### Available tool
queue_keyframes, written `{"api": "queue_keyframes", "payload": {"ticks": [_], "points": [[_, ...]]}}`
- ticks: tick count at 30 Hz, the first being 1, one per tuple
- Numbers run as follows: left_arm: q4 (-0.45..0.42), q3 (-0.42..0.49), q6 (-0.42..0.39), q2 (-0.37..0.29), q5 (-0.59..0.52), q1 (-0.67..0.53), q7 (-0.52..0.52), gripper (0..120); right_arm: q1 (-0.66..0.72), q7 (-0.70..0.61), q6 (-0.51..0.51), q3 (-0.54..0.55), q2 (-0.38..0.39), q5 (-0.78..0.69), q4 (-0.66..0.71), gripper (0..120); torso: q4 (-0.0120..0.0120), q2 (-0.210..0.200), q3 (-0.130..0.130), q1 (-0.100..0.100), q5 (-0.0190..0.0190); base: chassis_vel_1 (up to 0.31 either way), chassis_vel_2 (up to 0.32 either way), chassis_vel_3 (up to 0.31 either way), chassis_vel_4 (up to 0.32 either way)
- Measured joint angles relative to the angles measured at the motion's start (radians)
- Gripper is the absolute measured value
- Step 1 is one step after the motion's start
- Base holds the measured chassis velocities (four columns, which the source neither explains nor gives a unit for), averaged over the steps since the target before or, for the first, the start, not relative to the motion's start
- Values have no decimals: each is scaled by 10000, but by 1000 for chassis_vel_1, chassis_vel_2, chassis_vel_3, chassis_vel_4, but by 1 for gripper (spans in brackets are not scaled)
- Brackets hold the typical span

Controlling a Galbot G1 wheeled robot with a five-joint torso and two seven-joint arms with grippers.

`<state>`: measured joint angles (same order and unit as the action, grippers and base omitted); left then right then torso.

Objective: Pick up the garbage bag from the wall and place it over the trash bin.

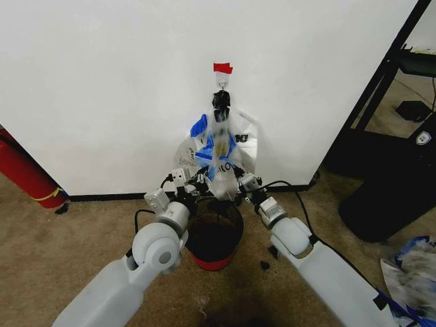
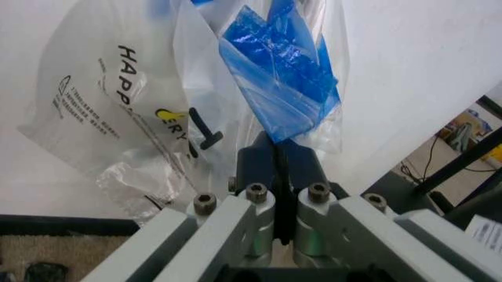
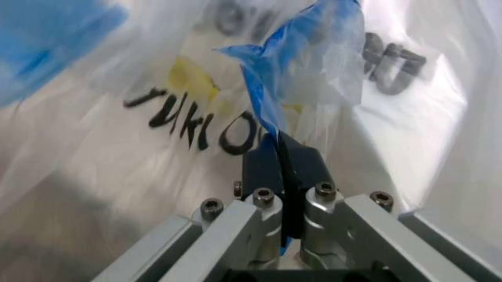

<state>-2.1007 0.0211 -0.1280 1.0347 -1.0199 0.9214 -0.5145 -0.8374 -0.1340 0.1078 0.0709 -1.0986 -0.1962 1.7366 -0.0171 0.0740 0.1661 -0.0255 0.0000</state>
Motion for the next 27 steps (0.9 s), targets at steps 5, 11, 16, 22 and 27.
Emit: {"api": "queue_keyframes", "payload": {"ticks": [5,11,16,22,27], "points": [[-130,-132,21,-103,98,90,20,0,-364,-221,36,-411,-28,-1017,792,0,0,0,0,0,0,0,0,0,0],[-669,-816,82,-504,150,794,50,0,-1278,-99,-228,-1398,45,-2297,2167,0,4,0,-1,2,-1,0,0,0,0],[-1127,-1281,203,-897,291,1629,148,0,-2149,33,-295,-2274,232,-2900,3037,0,1,0,-2,2,0,0,0,0,0],[-1529,-1545,389,-1140,699,2586,306,0,-3764,399,-555,-3324,393,-3019,3835,0,-1,1,-2,2,0,0,0,0,0],[-1708,-1466,537,-1100,1038,3122,385,0,-5465,661,-952,-4150,186,-2689,4511,0,-5,1,-2,2,0,0,0,0,0]]}}
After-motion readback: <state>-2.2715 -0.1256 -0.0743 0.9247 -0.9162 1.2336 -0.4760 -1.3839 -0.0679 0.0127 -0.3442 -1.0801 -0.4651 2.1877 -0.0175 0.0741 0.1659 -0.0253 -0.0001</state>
